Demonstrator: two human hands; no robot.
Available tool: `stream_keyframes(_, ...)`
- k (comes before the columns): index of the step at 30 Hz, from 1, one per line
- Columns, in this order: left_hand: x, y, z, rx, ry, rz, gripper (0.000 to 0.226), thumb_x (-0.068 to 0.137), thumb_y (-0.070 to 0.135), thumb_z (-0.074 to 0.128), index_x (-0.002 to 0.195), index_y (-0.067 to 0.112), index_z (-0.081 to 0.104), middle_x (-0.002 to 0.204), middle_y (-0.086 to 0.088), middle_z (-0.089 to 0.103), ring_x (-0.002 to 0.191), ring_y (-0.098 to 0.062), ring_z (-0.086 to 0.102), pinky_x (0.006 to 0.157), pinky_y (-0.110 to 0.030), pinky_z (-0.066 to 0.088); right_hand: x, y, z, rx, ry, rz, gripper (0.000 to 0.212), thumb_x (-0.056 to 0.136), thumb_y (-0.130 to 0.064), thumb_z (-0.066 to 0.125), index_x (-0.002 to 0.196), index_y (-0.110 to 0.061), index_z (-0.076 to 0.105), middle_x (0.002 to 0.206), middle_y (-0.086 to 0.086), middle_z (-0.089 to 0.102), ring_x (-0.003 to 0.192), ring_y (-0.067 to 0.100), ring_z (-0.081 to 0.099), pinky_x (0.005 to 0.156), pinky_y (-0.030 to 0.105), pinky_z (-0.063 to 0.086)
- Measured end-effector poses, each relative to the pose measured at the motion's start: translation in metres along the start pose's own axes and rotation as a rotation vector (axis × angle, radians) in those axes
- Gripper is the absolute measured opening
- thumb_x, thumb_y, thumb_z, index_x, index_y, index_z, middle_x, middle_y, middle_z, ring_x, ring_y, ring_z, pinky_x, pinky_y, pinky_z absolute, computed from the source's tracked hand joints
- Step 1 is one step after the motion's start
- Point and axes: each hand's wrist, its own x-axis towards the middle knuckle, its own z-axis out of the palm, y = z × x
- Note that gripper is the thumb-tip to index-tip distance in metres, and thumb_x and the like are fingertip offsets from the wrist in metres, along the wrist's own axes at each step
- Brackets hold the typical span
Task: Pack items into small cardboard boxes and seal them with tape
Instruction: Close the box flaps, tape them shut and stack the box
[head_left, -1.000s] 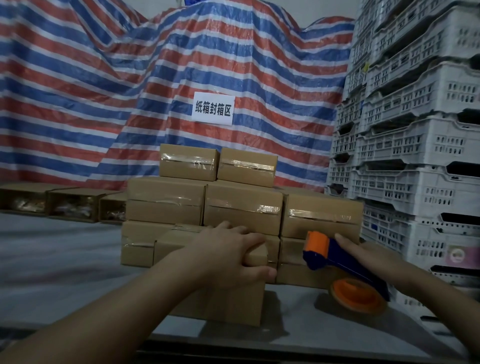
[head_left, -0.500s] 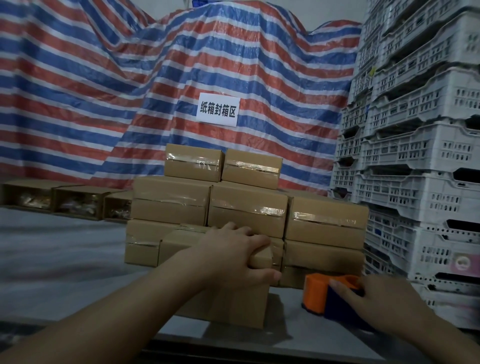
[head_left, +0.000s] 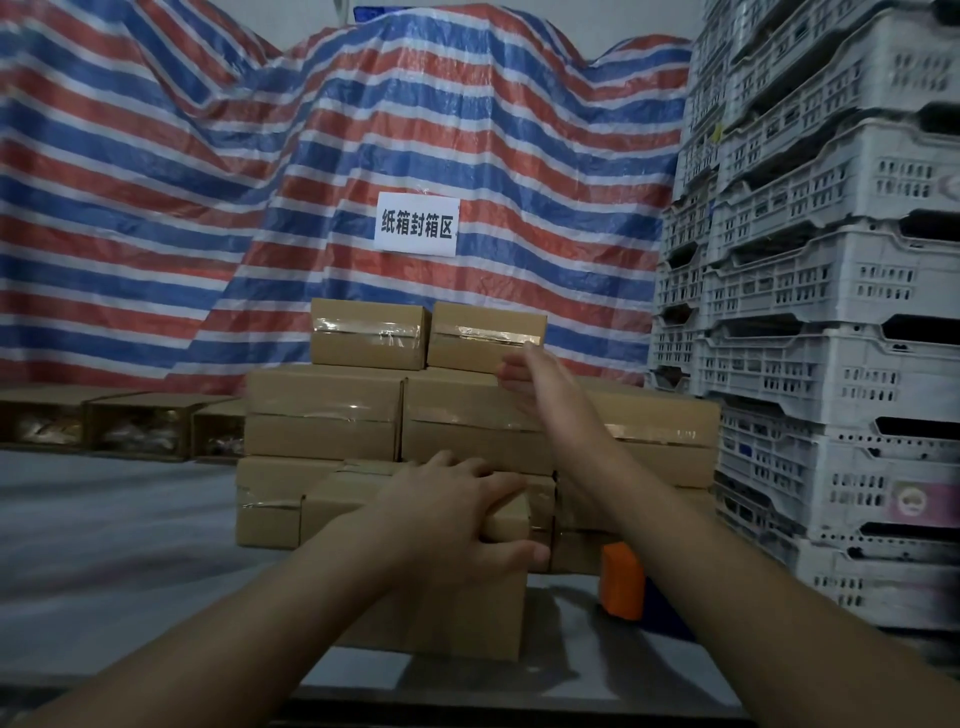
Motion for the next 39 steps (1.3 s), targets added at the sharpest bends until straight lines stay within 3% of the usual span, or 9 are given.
stream_keyframes(11,0.002,-0.003,0.008,-0.001,0.063,-0.063,0.100,0.070,0.087,0.049,0.142,0.018,0.036,0.139,-0.001,0.050,0.121,-0.020,0.047,0.099,-0.037,0.042,-0.048,0.045,0.020,0.297,0.057,0.044,0.042,0.106,-0.049,0.018,0.129,-0.040,0.052,0.140,-0.013,0.055,0.133,0.005,0.043,0.105,0.031,0.026)
stream_keyframes(14,-0.001,-0.004,0.000,-0.313,0.077,0.011,0.091,0.074,0.072,0.064,0.147,0.029,0.031,0.145,0.009,0.045,0.129,-0.010,0.045,0.107,-0.037,0.042,-0.056,0.049,0.017,0.308,0.027,0.118,0.041,0.104,-0.052,0.021,0.128,-0.040,0.053,0.138,-0.012,0.055,0.130,0.008,0.047,0.094,0.026,0.036)
stream_keyframes(16,-0.008,-0.007,-0.011,-0.670,0.178,0.062,0.065,0.080,0.057,0.070,0.137,0.054,0.037,0.134,0.032,0.048,0.121,0.009,0.048,0.098,-0.021,0.048,-0.065,0.055,0.016,0.306,-0.039,0.194,0.047,0.099,-0.059,0.024,0.131,-0.041,0.053,0.133,-0.012,0.057,0.120,0.007,0.056,0.086,0.028,0.048)
stream_keyframes(20,-0.033,-0.034,-0.018,-0.760,0.498,-0.159,0.081,0.073,0.078,0.043,0.145,0.042,0.035,0.142,0.022,0.041,0.122,0.005,0.039,0.089,-0.019,0.039,-0.081,0.063,0.012,0.237,-0.065,0.339,0.058,0.078,-0.081,0.027,0.126,-0.055,0.046,0.143,-0.005,0.052,0.132,0.021,0.049,0.113,0.051,0.034)
stream_keyframes(23,-0.055,-0.062,0.000,-0.845,0.618,-0.349,0.086,0.072,0.077,0.040,0.146,0.033,0.038,0.147,0.009,0.044,0.124,-0.004,0.044,0.098,-0.031,0.045,-0.089,0.064,0.007,0.132,-0.049,0.311,0.082,0.078,-0.089,0.024,0.151,-0.051,0.025,0.163,-0.009,0.026,0.147,0.018,0.025,0.108,0.039,0.027)
stream_keyframes(26,-0.076,-0.078,0.026,-1.022,0.475,-0.447,0.085,0.075,0.071,0.047,0.150,0.036,0.030,0.148,0.008,0.041,0.124,-0.006,0.044,0.094,-0.026,0.044,-0.104,0.065,0.009,0.042,-0.141,0.266,0.084,0.068,-0.086,0.026,0.146,-0.061,0.006,0.164,-0.016,0.010,0.144,0.010,0.020,0.104,0.028,0.031)
stream_keyframes(31,-0.094,-0.074,0.057,-1.362,0.323,-0.390,0.065,0.065,0.057,0.069,0.126,0.048,0.049,0.111,0.018,0.070,0.095,0.002,0.067,0.067,-0.014,0.053,-0.117,0.066,0.014,0.014,-0.208,0.250,0.109,0.068,-0.068,0.062,0.150,-0.054,-0.009,0.149,-0.015,0.036,0.127,0.006,0.047,0.103,0.028,0.048)
stream_keyframes(35,-0.095,-0.064,0.063,-1.379,0.405,-0.388,0.056,0.069,0.055,0.066,0.122,0.050,0.050,0.108,0.020,0.069,0.095,0.005,0.066,0.070,-0.020,0.054,-0.120,0.060,0.010,-0.003,-0.232,0.219,0.114,0.073,-0.051,0.071,0.159,-0.039,-0.003,0.144,-0.013,0.047,0.130,0.008,0.049,0.113,0.038,0.043)
stream_keyframes(39,-0.088,-0.041,0.030,-1.289,0.573,-0.331,0.049,0.070,0.056,0.063,0.116,0.051,0.051,0.100,0.036,0.065,0.095,0.012,0.062,0.064,-0.012,0.050,-0.116,0.034,-0.014,0.025,-0.145,0.197,0.115,0.059,-0.063,0.075,0.156,-0.046,0.015,0.134,-0.018,0.053,0.113,-0.001,0.055,0.077,0.017,0.056)
